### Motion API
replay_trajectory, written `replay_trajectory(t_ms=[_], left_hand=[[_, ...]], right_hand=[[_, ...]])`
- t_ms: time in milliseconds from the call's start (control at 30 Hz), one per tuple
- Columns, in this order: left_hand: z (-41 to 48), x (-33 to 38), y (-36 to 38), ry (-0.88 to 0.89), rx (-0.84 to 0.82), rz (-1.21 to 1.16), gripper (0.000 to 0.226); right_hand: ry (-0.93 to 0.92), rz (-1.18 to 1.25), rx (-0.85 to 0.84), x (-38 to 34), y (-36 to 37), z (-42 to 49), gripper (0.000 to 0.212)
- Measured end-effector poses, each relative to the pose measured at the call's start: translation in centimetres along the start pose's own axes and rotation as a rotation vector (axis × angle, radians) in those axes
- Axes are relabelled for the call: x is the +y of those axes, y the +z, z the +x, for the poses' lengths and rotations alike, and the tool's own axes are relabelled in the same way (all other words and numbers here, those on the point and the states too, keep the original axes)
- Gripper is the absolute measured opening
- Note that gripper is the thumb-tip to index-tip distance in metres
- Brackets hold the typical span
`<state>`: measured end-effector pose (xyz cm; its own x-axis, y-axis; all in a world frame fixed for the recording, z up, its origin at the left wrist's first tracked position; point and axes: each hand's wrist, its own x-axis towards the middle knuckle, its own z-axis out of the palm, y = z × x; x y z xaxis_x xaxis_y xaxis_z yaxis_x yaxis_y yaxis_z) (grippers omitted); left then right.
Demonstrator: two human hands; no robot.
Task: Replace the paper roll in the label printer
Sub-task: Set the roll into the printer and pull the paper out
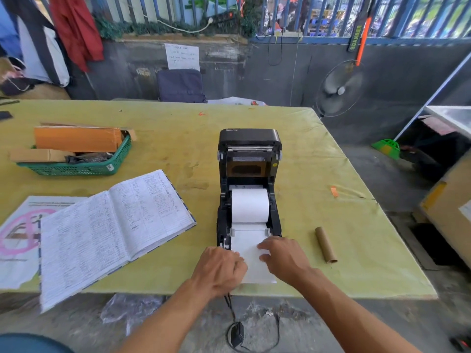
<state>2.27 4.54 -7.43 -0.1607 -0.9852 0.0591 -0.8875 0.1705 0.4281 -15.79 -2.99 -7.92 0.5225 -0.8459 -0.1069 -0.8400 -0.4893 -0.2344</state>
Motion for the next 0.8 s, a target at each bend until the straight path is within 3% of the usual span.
replay_trajectory(t_ms=[67, 233, 333, 467, 633, 800], left_hand=[[0.7, -0.1, -0.5, -0.044, -0.020, 0.036, 0.042], [1.5, -0.1, -0.2, -0.002, -0.075, 0.236, 0.019], [1.6, -0.2, 0.3, 0.024, -0.060, 0.372, 0.036], [1.6, 0.3, 0.5, 0.063, -0.082, 0.453, 0.041], [1.8, -0.7, 1.2, 0.087, -0.027, 0.425, 0.043], [1.6, -0.5, 1.2, 0.123, 0.010, 0.398, 0.048]], right_hand=[[-0.029, -0.114, -0.024, -0.2, 0.8, 0.3, 0.047], [0.019, -0.263, 0.068, -1.0, 2.2, 0.5, 0.018], [0.038, -0.268, 0.076, -1.3, 2.0, 0.6, 0.018], [0.084, -0.291, 0.066, -2.1, 2.1, 0.2, 0.018], [0.073, -0.336, 0.059, -2.9, 2.3, 0.2, 0.032], [0.065, -0.346, 0.040, -2.7, 2.5, 0.3, 0.032]])
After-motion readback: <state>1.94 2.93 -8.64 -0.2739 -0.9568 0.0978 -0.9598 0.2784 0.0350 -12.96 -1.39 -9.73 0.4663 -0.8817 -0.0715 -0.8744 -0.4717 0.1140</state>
